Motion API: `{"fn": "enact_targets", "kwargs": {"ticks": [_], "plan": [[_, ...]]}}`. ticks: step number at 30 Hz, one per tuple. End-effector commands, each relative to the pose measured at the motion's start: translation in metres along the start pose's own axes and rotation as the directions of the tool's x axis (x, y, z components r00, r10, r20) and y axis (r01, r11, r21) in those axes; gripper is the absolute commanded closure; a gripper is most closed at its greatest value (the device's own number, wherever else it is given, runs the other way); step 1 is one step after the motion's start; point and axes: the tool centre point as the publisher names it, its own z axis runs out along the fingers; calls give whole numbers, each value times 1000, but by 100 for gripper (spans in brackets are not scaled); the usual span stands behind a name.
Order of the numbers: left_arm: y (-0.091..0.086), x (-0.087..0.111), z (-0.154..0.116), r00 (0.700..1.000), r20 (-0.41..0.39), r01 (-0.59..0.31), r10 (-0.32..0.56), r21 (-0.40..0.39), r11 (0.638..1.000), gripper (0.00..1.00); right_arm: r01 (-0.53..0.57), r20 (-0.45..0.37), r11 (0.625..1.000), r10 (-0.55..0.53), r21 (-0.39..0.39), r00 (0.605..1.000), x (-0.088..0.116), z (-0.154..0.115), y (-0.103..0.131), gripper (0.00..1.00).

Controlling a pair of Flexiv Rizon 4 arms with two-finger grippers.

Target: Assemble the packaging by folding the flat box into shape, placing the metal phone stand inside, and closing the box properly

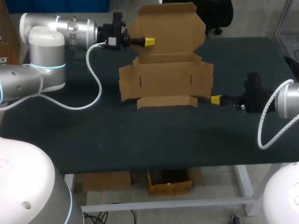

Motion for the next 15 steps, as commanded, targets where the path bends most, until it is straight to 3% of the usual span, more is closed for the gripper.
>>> {"fn": "enact_targets", "kwargs": {"ticks": [1,15], "plan": [[-9,17,-8,999,44,-1,2,-8,1000,100,4,-7,1000,-4,-5,1000,-1,-4,-3,100],[-25,44,-10,998,58,-16,16,-7,1000,100,18,-15,1000,-18,-15,1000,10,-12,-12,100]]}}
